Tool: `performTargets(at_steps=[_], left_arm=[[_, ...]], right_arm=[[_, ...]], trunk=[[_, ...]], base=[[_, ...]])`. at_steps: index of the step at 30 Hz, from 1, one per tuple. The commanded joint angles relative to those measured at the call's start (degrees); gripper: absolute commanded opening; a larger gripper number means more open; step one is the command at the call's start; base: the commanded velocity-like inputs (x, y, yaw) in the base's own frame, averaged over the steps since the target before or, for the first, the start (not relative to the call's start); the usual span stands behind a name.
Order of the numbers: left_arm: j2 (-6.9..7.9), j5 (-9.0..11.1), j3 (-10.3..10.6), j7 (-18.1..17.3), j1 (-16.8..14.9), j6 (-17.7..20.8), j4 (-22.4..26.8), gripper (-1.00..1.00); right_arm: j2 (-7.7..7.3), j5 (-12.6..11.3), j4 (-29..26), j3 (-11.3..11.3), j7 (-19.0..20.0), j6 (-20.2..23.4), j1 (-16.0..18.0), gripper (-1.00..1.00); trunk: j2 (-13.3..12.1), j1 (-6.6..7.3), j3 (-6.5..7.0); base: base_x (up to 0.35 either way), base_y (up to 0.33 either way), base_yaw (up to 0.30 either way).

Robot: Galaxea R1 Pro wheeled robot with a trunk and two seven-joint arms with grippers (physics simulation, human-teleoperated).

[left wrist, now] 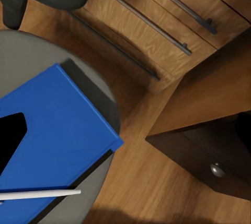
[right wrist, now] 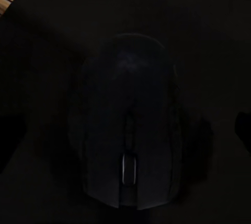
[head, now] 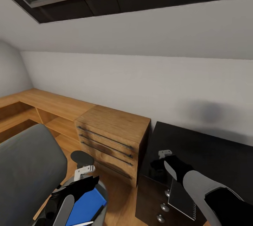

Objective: In the bedroom, organize the workspace by keeping the computer under the desk, ensuring the monitor is on the desk, placing the keyboard on the desk next to the monitor, placing the mouse on the desk next to the keyboard, moving the folder from the swivel chair onto the desk next to the mouse, stacking the notebook on top of the folder with the pen on top of the notebook, and positioning the swivel chair next to the desk.

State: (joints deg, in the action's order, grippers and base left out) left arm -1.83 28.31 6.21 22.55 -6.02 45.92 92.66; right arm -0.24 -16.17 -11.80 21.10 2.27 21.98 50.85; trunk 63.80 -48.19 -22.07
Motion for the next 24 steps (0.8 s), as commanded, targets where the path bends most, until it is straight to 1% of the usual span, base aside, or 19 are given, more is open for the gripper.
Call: performTargets(at_steps=[1, 4, 8, 14, 17, 24], left_arm=[[-0.01, 0.6, 0.03, 0.56, -0.04, 0.16, 0.06, 1.0], [-0.02, 0.6, 0.03, 0.56, -0.04, 0.17, 0.06, 1.0], [-0.02, 0.6, 0.03, 0.56, -0.04, 0.15, 0.06, 1.0], [-0.02, 0.6, 0.03, 0.56, -0.04, 0.19, 0.06, 1.0], [-0.02, 0.6, 0.03, 0.56, -0.04, 0.17, 0.06, 1.0], [-0.02, 0.6, 0.03, 0.56, -0.04, 0.22, 0.06, 1.0]], right_arm=[[-0.03, -0.35, -0.06, 0.25, 0.01, 0.26, 0.04, 1.0], [-0.03, -0.35, -0.04, 0.25, 0.02, 0.26, 0.04, 1.0], [-0.03, -0.3, -0.05, 0.26, 0.02, 0.26, 0.04, 1.0], [-0.03, -0.27, -0.06, 0.26, 0.02, 0.26, 0.04, 1.0], [-0.03, -0.22, -0.06, 0.31, 0.02, 0.26, 0.04, 1.0], [0.05, -0.14, -0.06, 0.42, 0.02, 0.21, 0.04, 1.0]], trunk=[[0.04, 0.0, -0.07], [0.04, 0.0, -0.07], [1.65, -0.88, -0.78], [1.65, -0.88, -0.78], [2.85, -1.54, -1.32], [2.85, -1.54, -1.32]], base=[[0.0, 0.0, 0.0], [0.0, 0.0, 0.0], [0.0, 0.0, 0.0], [0.0, 0.0, 0.0], [0.0, 0.0, 0.0], [0.0, 0.0, 0.0]])
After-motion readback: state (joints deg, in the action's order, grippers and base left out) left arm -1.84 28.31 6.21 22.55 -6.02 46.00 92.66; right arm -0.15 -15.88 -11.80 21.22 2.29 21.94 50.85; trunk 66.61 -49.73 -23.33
